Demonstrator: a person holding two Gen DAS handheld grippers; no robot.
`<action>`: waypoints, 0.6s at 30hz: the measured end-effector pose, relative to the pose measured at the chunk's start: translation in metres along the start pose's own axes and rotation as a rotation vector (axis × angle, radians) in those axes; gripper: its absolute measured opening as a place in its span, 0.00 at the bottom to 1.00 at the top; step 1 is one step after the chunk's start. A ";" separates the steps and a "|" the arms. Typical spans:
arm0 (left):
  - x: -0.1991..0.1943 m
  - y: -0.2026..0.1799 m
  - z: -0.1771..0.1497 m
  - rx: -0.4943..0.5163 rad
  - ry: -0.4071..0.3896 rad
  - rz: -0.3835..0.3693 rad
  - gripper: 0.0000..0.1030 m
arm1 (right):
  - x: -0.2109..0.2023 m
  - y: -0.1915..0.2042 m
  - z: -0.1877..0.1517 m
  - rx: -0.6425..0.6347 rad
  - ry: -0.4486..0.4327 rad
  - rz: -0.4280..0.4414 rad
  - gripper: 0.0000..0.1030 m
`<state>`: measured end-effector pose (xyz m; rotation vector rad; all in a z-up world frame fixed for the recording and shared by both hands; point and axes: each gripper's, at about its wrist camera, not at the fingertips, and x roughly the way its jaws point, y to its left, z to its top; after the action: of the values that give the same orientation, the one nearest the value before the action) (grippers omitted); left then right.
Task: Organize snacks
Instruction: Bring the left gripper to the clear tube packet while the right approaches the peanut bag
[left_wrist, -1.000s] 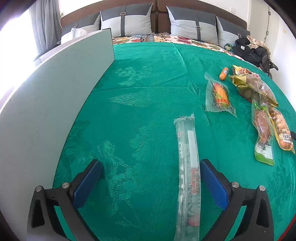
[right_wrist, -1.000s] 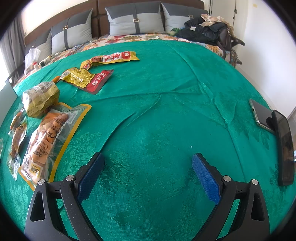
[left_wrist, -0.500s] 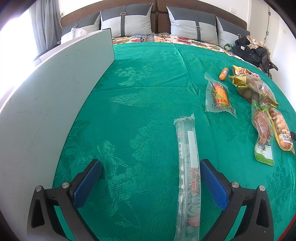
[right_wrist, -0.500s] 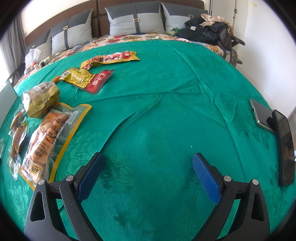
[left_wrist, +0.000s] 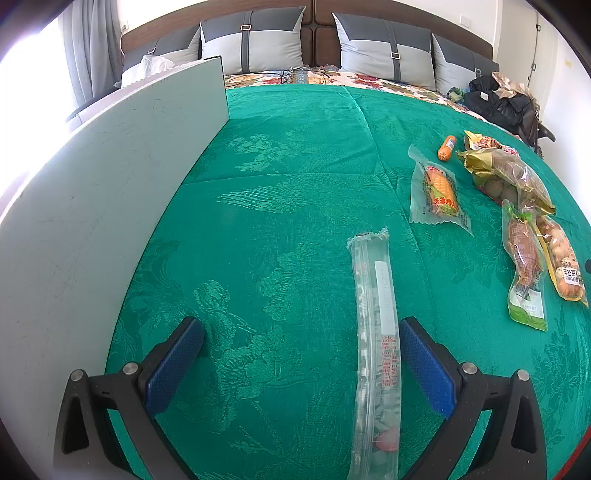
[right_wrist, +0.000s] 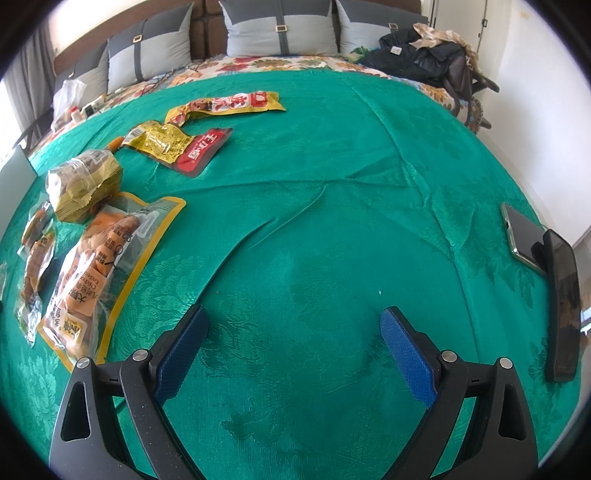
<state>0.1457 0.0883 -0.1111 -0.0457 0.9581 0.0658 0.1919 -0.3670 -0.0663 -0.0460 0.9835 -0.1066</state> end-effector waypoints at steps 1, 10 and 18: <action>0.000 0.000 0.000 0.000 0.000 0.000 1.00 | -0.010 0.004 0.004 0.037 -0.018 0.025 0.92; 0.000 0.000 0.000 0.000 -0.001 -0.002 1.00 | -0.001 0.130 0.039 -0.025 0.166 0.222 0.92; 0.000 -0.002 0.001 -0.001 -0.001 -0.003 1.00 | 0.017 0.159 0.025 -0.139 0.166 0.113 0.66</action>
<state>0.1468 0.0866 -0.1101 -0.0480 0.9571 0.0633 0.2331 -0.2113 -0.0800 -0.1104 1.1564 0.0631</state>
